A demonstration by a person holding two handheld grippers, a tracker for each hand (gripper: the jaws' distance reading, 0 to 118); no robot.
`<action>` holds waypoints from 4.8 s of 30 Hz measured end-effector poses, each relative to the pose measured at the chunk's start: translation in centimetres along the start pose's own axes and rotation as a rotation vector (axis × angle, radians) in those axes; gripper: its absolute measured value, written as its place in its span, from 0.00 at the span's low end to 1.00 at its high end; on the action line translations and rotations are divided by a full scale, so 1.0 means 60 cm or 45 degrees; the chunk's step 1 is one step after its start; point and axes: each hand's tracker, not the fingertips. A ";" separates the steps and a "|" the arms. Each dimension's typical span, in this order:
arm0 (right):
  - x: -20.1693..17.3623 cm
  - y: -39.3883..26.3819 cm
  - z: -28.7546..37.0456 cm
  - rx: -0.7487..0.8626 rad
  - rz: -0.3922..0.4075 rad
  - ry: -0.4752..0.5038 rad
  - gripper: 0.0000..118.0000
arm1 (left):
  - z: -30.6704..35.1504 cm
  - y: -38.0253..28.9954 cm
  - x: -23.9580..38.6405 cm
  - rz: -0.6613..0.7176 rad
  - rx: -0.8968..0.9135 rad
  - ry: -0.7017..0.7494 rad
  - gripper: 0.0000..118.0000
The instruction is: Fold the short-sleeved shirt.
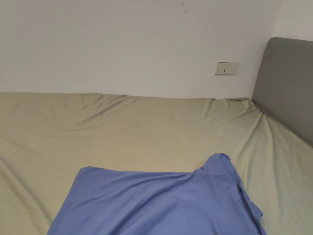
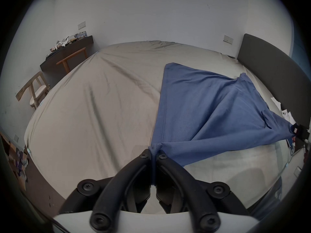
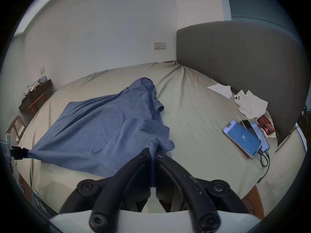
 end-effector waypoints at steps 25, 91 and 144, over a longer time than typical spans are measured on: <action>0.000 -0.116 -0.005 -0.250 0.040 -0.212 0.51 | -0.032 -0.103 -0.020 0.123 -0.174 0.121 0.52; 0.013 -0.131 -0.001 -0.304 -0.107 -0.095 0.11 | 0.031 -0.104 -0.004 0.334 -0.041 -0.021 0.04; -0.021 -0.026 -0.058 0.044 -0.050 -0.103 0.04 | -0.077 0.039 0.048 0.039 0.158 0.042 0.06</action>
